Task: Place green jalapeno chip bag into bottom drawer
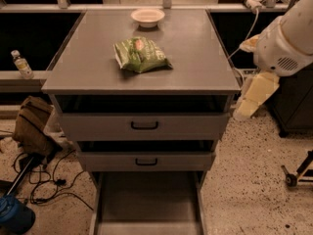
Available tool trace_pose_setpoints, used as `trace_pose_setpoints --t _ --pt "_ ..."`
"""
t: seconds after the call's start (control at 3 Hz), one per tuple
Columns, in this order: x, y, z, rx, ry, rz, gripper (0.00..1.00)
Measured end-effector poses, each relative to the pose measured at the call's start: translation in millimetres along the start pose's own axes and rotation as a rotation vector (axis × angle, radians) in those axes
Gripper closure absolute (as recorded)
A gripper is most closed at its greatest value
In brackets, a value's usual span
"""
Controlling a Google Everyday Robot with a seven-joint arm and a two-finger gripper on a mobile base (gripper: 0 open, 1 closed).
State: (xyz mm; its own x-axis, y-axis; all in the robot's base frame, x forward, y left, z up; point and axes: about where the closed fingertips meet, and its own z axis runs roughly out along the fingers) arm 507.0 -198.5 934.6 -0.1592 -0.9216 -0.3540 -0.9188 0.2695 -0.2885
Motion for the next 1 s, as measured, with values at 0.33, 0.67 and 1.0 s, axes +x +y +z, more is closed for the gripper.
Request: trace_pose_setpoints --t 0.33,0.67,1.0 --pt "-3.6 -13.4 16.6 0.017 -0.035 0.002 0.00" --pt "-3.6 -13.4 16.6 0.017 -0.035 0.002 0.00" --pt "-9.2 -30.9 51.0 0.039 -0.054 -0.012 0.00"
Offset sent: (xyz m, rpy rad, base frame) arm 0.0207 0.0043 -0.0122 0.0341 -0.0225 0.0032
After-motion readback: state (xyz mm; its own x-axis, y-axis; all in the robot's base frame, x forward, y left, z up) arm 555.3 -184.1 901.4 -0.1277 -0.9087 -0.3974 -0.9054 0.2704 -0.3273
